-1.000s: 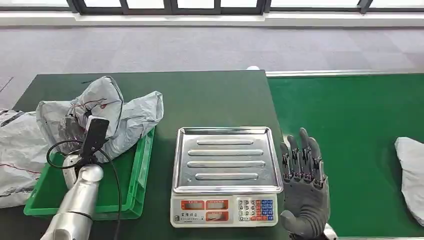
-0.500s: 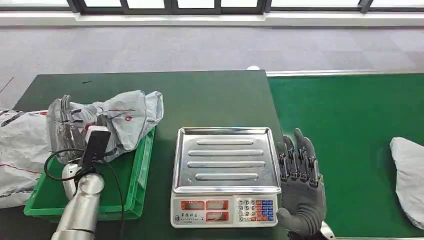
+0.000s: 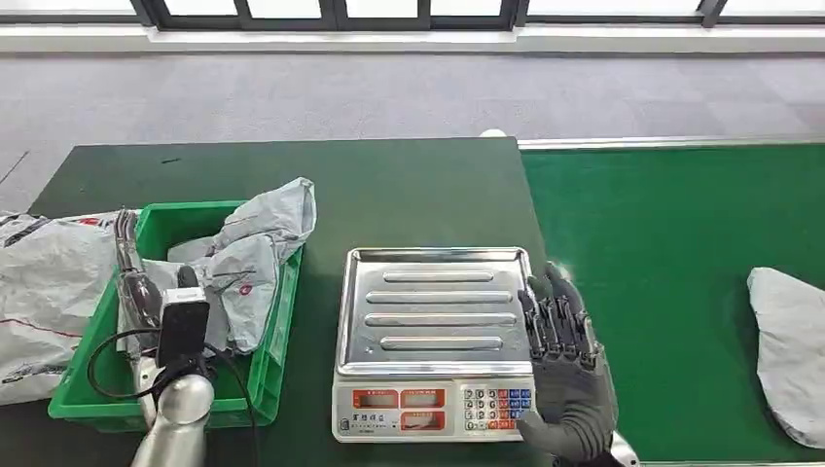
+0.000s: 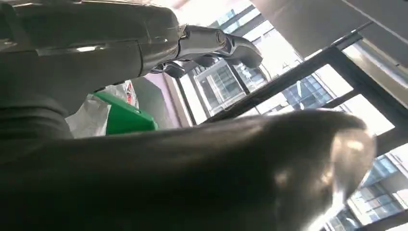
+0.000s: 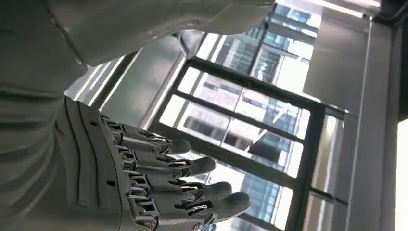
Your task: Moved the parcel from conveyor to table for the left to box.
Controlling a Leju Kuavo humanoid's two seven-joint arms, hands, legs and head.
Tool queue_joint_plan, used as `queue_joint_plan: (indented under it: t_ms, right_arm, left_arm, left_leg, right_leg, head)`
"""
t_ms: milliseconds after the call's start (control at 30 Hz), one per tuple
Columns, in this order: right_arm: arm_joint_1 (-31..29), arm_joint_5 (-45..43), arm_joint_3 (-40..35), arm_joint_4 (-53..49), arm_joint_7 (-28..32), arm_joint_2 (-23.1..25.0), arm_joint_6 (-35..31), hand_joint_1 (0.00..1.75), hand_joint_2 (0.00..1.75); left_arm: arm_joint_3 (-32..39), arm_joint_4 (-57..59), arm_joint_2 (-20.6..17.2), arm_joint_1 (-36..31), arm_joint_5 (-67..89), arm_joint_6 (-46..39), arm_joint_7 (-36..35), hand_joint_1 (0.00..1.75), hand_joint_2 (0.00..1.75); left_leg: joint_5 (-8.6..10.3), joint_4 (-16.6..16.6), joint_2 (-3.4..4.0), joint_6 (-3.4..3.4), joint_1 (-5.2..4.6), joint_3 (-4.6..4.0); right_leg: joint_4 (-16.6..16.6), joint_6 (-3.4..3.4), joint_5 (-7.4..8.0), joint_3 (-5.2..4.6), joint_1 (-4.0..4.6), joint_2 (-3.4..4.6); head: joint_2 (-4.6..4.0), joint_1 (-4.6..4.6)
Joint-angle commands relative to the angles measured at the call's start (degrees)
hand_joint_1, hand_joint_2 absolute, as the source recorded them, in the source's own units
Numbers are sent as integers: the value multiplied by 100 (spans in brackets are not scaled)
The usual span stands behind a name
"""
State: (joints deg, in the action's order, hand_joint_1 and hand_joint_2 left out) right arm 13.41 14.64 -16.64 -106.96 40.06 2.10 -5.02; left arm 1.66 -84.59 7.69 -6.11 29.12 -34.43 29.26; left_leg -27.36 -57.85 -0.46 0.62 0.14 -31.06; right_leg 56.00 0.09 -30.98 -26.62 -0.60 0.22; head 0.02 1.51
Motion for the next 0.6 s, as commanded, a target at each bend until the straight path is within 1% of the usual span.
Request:
queue_joint_plan:
  t_ms: [33,67,100,133,167,233,300,333,367,400,467,500,533,600]
  right_arm:
    - [-361,898,757,949,-133,305,303,0,175]
    - [-529,1314,883,1089,-444,322,-5,0,175]
    - [-750,1418,1031,1265,-694,318,-142,0,175]
    - [-1035,1778,1397,1643,-1438,271,-514,0,175]
    - [-1151,1683,1535,1820,-1402,199,-456,0,175]
    - [-1193,1638,1615,1896,-1334,179,-407,0,175]
    - [-1196,2579,1813,2037,-2013,145,-946,0,175]
    - [-1335,3420,2076,2333,-2630,-64,-1429,0,175]
    - [-1509,4400,2268,2666,-3126,-279,-1739,0,175]
    - [-1634,4923,2383,2874,-3373,-393,-1876,0,175]
    - [-2024,6717,2796,3589,-4249,-775,-2027,0,175]
    - [-2070,7001,2888,3699,-4383,-843,-2035,0,175]
    - [-2074,7155,3090,3824,-4410,-986,-2065,0,175]
    - [-2074,7155,3090,3824,-4410,-986,-2065,0,175]
  left_arm:
    - [-623,132,251,605,-422,-230,123,0,0]
    - [-624,25,318,652,-754,-242,321,0,0]
    - [-671,-30,348,706,-817,-420,521,0,0]
    - [-831,-240,350,834,-1072,-391,695,0,0]
    - [-900,-340,344,895,-1069,-437,689,0,0]
    - [-942,-387,333,923,-1072,-462,674,0,0]
    - [-1069,-548,269,974,-1667,20,829,0,0]
    - [-1087,-797,302,1084,-1992,216,1074,0,0]
    - [-1220,-1087,246,1122,-2029,184,1074,0,0]
    - [-1300,-1183,203,1138,-2026,201,1074,0,0]
    - [-1401,-1281,160,1186,-2074,234,1074,0,0]
    - [-1411,-1312,140,1206,-2174,340,1074,0,0]
    - [-1383,-1374,107,1250,-2284,458,1074,0,0]
    - [-1383,-1374,107,1250,-2284,458,1074,0,0]
  left_leg:
    - [13,21,2,-2,-2,-2]
    - [7,8,3,-1,0,-3]
    - [18,16,10,-2,0,-22]
    - [8,5,20,-2,2,-24]
    - [16,15,27,-3,0,-32]
    - [3,5,22,-2,3,-17]
    - [9,5,19,-3,2,-24]
    - [18,11,6,-6,-2,-33]
    - [12,4,1,-10,0,-30]
    - [15,10,8,-11,-1,-31]
    - [8,-3,13,-8,3,-26]
    - [25,17,15,-11,-1,-39]
    - [12,1,3,-11,-2,-31]
    - [13,2,-1,-11,-3,-34]
  right_leg:
    - [-23,1,13,-2,-2,-3]
    - [-11,1,7,-3,0,-1]
    - [-18,1,20,-25,0,3]
    - [-8,2,14,-29,2,15]
    - [-18,4,24,-39,0,20]
    - [-10,4,14,-19,4,17]
    - [-12,4,20,-28,2,8]
    - [-18,5,23,-32,-2,-4]
    - [-14,5,18,-25,-1,-4]
    - [-22,6,24,-28,-1,1]
    - [-11,7,20,-23,3,6]
    - [-32,10,37,-35,-1,3]
    - [-16,10,22,-25,-2,-2]
    - [-18,9,22,-26,-3,-6]
  head:
    - [0,2]
    - [0,0]
    - [0,2]
    - [0,0]
    - [0,0]
    - [0,0]
    - [0,0]
    - [0,0]
    - [0,0]
    - [0,0]
    - [0,2]
    - [0,0]
    - [0,0]
    - [0,0]
